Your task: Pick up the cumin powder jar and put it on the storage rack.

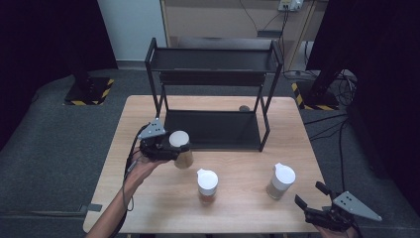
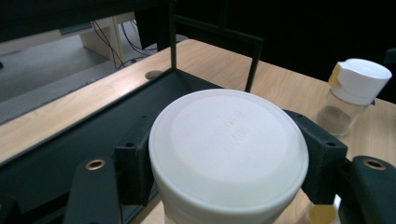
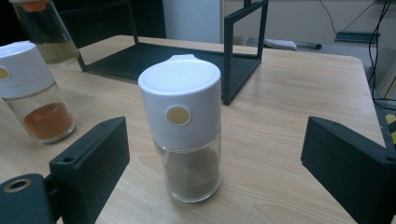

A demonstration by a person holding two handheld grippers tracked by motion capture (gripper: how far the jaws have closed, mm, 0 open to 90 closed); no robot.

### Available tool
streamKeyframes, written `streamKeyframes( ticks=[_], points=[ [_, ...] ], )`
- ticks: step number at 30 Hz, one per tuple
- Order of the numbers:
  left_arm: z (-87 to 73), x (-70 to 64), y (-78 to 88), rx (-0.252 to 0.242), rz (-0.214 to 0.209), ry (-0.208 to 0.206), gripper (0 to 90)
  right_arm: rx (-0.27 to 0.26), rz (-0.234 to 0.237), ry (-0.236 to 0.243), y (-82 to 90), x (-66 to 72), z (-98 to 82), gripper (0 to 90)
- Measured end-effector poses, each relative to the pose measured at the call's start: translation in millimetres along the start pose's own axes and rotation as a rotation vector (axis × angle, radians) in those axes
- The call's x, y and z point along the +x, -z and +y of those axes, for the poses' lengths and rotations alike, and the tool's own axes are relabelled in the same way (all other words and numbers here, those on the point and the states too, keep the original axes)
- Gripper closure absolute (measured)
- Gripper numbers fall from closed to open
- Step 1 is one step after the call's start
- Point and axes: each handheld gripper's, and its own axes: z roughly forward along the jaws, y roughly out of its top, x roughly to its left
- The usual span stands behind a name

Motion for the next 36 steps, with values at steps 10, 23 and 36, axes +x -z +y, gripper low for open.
streamKeyframes(
  ticks=[10,23,36],
  points=[
    [16.4,8.8,2.0,-0.028,0.048,0.056,32.9,0.0,0.0,0.001,-0.1,0.2,0.1,8.0],
    [40.1,13.4,-13.0,-0.035,0.158,0.105,33.0,-0.001,0.0,0.0,0.1,-0.2,-0.3,8.0],
    [45.8,11.6,-42.3,-0.023,0.332,0.105,33.0,-0.004,0.002,-0.006,0.7,-1.3,-1.1,8.1]
  ],
)
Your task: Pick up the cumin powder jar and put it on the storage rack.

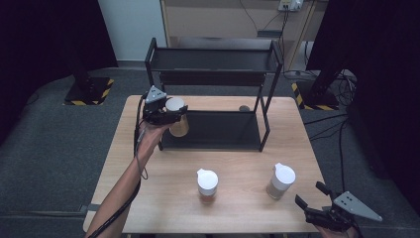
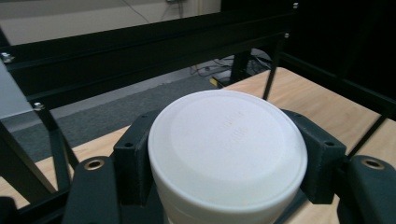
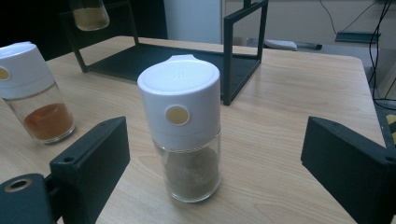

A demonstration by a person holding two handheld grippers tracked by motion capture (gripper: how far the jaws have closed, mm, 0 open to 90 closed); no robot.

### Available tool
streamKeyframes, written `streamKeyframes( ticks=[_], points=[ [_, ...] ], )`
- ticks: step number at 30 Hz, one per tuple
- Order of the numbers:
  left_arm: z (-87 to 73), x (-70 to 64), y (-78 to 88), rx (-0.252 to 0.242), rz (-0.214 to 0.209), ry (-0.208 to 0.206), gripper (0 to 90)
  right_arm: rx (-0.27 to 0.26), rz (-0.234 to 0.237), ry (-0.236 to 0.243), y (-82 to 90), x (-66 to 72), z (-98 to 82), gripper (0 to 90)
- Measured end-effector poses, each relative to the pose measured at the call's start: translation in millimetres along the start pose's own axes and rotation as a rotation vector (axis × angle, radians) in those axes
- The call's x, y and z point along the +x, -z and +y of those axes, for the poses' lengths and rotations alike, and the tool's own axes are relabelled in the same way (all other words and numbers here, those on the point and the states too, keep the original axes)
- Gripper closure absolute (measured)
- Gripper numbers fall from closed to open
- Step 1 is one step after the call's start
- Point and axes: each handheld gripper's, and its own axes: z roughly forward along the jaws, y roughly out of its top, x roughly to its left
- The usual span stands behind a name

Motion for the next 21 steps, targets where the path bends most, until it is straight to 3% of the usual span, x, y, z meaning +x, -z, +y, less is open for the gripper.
streamKeyframes(
  ticks=[9,21],
  points=[
    [-4.7,-3.9,-17.5,-0.008,0.068,-0.009,33.0,-0.002,0.0,-0.003,0.1,-0.8,-0.5,8.1],
    [-25.4,-10.7,-40.9,-0.001,0.109,-0.001,33.0,-0.007,0.002,-0.012,0.9,-2.5,-1.5,8.1]
  ],
)
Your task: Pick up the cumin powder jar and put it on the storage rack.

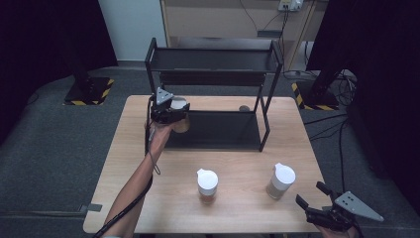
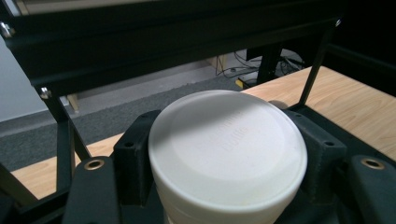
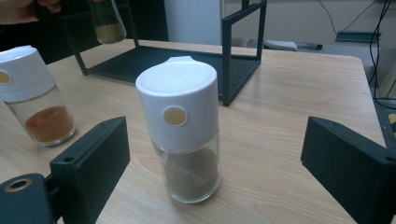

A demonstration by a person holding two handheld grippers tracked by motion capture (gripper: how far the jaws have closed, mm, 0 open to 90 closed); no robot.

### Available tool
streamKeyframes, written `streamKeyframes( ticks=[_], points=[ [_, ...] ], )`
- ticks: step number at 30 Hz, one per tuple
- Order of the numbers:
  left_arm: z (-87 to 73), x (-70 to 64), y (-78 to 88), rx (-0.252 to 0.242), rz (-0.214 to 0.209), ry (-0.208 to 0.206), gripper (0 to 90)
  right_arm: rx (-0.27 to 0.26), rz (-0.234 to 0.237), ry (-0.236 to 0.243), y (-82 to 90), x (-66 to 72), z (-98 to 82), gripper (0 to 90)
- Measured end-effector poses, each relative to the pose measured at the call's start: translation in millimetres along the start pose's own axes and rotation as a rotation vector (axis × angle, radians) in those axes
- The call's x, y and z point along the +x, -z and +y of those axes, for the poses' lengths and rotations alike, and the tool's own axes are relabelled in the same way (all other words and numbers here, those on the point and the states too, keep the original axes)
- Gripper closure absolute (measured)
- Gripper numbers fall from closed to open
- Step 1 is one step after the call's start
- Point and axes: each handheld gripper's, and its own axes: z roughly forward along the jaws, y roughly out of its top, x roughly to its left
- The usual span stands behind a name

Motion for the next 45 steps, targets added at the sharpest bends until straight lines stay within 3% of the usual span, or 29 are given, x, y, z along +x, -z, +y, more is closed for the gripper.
streamKeyframes(
  ticks=[17,45],
  points=[
    [-28.0,-4.8,-16.1,0.025,0.021,-0.01,33.0,-0.002,0.002,-0.002,0.3,-0.8,-0.3,8.1],
    [-45.0,-4.2,-20.5,0.024,0.02,0.018,33.0,-0.001,0.003,-0.002,0.3,-1.0,-0.4,8.1]
  ],
)
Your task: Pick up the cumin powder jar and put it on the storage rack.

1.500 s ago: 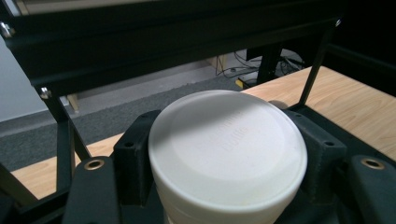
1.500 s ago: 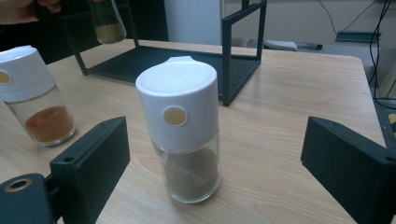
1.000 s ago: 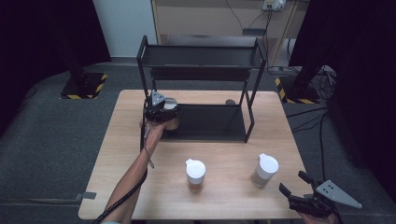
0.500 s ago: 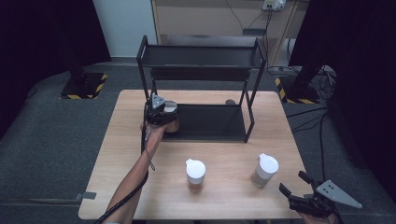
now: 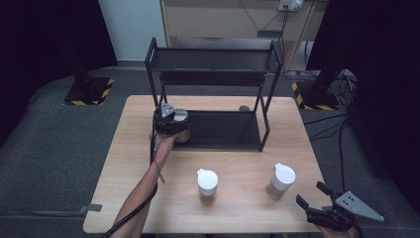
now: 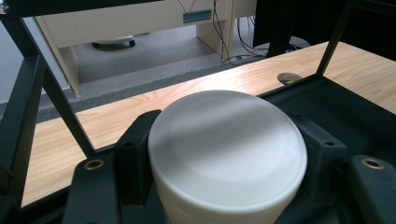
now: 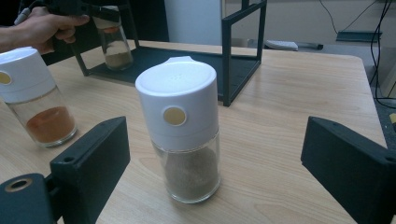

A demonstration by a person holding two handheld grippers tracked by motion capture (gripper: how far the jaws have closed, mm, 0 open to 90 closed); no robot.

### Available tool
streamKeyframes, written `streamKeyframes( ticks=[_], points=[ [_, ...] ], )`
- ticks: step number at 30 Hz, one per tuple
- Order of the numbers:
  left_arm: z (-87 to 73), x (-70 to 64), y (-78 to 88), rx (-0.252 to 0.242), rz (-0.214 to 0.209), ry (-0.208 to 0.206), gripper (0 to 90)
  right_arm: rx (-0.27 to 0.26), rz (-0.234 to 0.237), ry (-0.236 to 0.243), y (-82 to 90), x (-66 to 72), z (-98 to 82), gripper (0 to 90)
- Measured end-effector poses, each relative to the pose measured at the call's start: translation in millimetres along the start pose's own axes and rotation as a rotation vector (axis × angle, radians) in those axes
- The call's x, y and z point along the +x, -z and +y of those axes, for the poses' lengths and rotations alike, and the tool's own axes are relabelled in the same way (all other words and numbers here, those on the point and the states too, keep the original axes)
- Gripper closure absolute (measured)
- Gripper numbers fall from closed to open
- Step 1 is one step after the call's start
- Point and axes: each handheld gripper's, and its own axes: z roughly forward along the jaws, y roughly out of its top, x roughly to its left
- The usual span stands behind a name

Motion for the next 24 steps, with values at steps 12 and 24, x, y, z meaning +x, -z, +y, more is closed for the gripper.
streamKeyframes(
  ticks=[12,24],
  points=[
    [2.9,2.0,-1.6,0.007,-0.004,-0.006,23.6,-0.001,0.001,0.0,0.2,0.1,-0.1,8.1],
    [31.4,3.5,7.6,-0.028,0.006,-0.005,3.3,-0.003,0.001,0.0,0.4,-0.2,-0.3,8.1]
  ],
)
